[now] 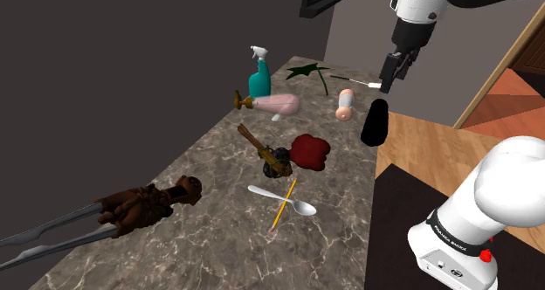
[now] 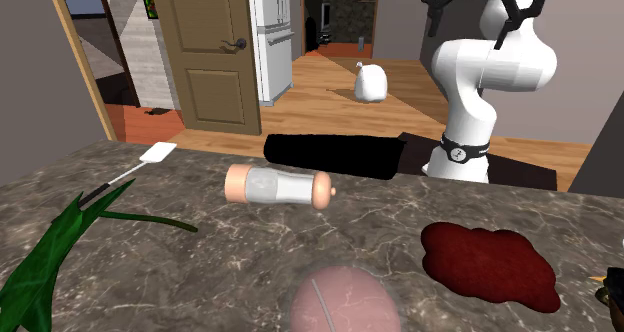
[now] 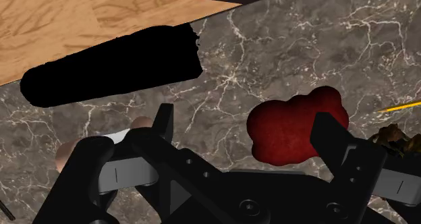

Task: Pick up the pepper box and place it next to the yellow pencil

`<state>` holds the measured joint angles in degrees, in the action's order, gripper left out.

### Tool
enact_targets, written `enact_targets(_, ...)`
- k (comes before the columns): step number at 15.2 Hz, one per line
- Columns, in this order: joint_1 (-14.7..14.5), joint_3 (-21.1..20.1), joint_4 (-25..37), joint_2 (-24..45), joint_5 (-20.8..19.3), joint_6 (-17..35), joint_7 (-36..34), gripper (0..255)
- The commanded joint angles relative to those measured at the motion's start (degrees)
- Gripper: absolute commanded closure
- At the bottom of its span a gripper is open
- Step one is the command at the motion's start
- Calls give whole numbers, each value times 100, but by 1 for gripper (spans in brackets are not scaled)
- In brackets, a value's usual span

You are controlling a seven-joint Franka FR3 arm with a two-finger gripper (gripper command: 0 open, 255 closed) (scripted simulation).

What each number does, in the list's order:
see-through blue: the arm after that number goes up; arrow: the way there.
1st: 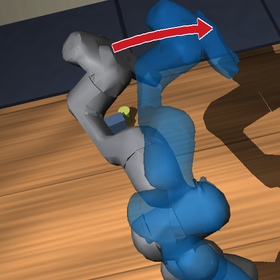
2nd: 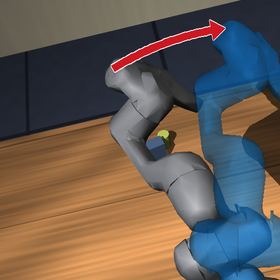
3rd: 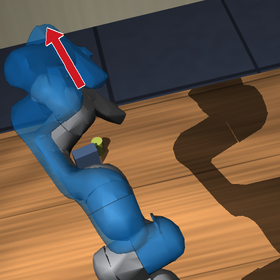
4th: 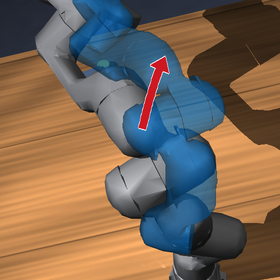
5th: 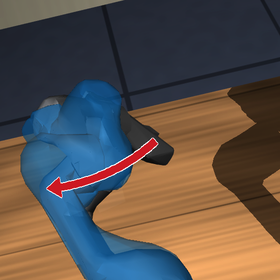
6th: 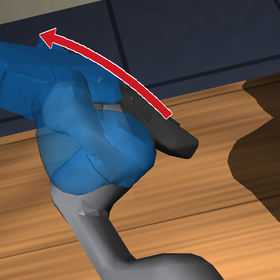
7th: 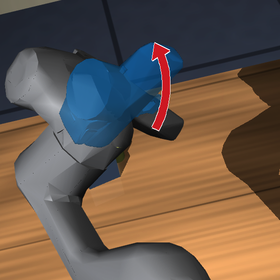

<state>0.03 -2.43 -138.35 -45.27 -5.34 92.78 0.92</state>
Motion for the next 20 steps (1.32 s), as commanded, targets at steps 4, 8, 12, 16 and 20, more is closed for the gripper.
enact_targets(4,235,-44,-114,443,-10,626,-518,0)
enact_targets(8,551,-83,-158,1105,-62,1421,-1206,0)
enact_targets(12,868,-96,-88,1820,-154,2152,-1893,0)
enact_targets(16,1179,-81,81,2556,-281,2804,-2581,0)
enact_targets(20,1463,-20,330,3291,-435,3370,-3267,0)
